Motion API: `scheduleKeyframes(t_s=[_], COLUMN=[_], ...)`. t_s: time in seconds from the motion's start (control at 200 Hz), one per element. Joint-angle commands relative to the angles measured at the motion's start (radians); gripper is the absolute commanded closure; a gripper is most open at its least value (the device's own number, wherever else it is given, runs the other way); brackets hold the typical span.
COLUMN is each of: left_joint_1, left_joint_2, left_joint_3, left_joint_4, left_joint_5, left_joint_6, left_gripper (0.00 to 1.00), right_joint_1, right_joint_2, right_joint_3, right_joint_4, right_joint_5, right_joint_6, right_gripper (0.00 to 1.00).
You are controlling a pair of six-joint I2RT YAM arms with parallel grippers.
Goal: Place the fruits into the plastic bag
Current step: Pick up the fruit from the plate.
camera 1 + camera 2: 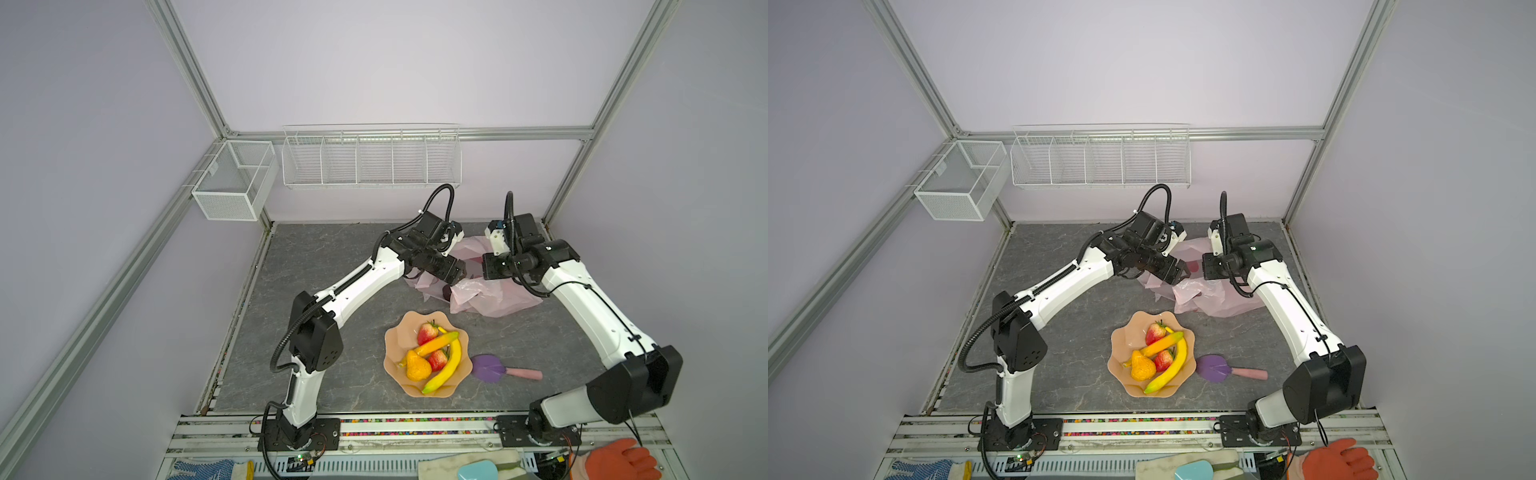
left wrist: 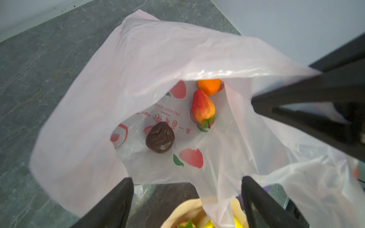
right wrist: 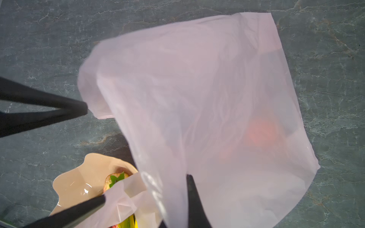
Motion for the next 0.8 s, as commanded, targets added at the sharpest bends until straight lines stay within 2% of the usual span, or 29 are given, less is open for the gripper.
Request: scheduleKeyframes(t_s=[0.0,0.16,0.38,0.63,0.795], left_joint_1=[-0.003,-0.003,-0.003,-0.016,-0.037], left_joint_2=[-0.045,-0.143,-0.319,-0.389,-0.380], left_joint_3=[-0.063,-0.183,-0.401,-0.518,-0.555], left_joint_4=[-0.068,-0.059,0.020,-0.014,-0.041], left_joint_5=[-0.016,-0.026,0.040,0.049,0.047], left_joint_6=[0.043,0.078,0.136,0.183,0.165], left_gripper=[0.15,0.15,0.17,0.21,0.22], right_joint_1=[-0.006,-0.007,-0.007,-0.007,-0.008], right_joint_2=[-0.012,-0.009,-0.011,0.002,0.005], right_joint_3=[-0.007,-0.003,0.000,0.013,0.024], right_joint_4=[0.005,0.006,0.005,0.004,0.000], right_joint_5=[0.002,-0.001,0.005,0.005,0.009], right_joint_6=[0.009,0.013,0.010,0.006,0.004], right_gripper=[0.93,0.93,0.93,0.93,0.93])
